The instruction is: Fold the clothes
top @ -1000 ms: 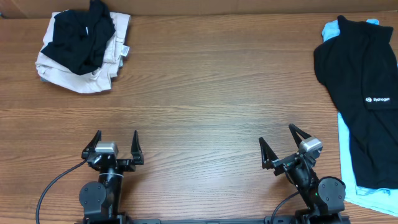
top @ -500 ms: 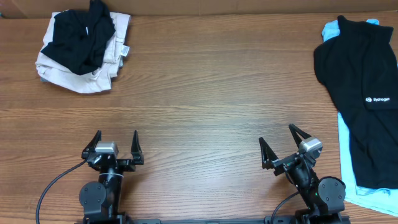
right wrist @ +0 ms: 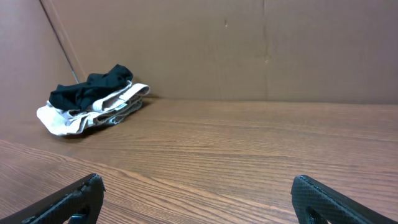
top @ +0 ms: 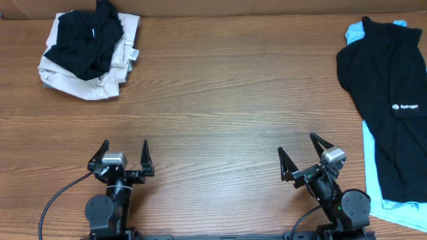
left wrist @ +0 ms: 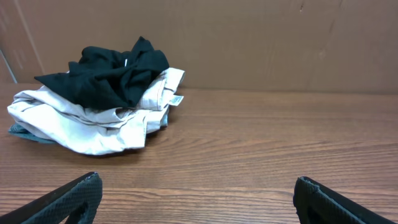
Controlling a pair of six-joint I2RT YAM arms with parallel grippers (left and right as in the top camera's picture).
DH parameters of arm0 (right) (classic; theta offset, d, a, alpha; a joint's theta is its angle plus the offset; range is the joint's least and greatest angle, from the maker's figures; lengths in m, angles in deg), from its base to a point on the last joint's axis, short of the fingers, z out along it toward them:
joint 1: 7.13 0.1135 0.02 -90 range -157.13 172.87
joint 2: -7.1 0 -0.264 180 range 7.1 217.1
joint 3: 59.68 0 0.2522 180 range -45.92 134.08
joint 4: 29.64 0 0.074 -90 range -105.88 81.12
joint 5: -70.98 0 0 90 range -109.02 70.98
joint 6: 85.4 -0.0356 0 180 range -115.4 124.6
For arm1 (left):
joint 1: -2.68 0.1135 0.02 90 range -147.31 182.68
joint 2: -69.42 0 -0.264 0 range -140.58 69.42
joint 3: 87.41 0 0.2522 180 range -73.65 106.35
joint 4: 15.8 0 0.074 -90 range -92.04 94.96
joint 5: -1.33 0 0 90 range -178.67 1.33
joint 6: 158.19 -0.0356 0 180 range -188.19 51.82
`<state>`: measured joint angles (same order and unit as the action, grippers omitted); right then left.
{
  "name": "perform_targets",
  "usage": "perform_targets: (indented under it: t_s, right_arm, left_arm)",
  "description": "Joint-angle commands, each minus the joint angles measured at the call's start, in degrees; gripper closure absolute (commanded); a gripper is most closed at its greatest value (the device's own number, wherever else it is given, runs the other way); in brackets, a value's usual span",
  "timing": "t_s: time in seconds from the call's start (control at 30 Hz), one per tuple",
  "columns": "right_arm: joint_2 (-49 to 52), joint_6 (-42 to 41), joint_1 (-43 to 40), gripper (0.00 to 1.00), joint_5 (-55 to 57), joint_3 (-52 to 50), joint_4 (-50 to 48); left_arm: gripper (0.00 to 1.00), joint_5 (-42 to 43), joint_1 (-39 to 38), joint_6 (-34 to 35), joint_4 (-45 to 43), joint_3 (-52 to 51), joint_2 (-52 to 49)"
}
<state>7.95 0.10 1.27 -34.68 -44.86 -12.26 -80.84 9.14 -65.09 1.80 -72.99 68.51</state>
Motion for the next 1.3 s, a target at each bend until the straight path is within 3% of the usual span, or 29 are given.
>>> perform_targets:
  t_s: [0.0, 1.03, 1.27]
  right_arm:
    - [-0.68, -0.17, 0.26, 0.0, 0.2, -0.61, -0.37]
    - [-0.66, 0.02, 0.26, 0.0, 2.6, -0.59, -0.46]
    - [-0.66, -1.97, 0.22, 0.0, -0.55, 0.13, -0.52]
  left_arm:
    - [0.0, -0.79, -0.26, 0.76, -0.07, -0.39, 0.63]
    - [0.0, -0.66, -0.28, 0.85, -0.11, -0.39, 0.63]
    - [0.0, 11.78, -0.28, 2.27, -2.91, 0.09, 0.63]
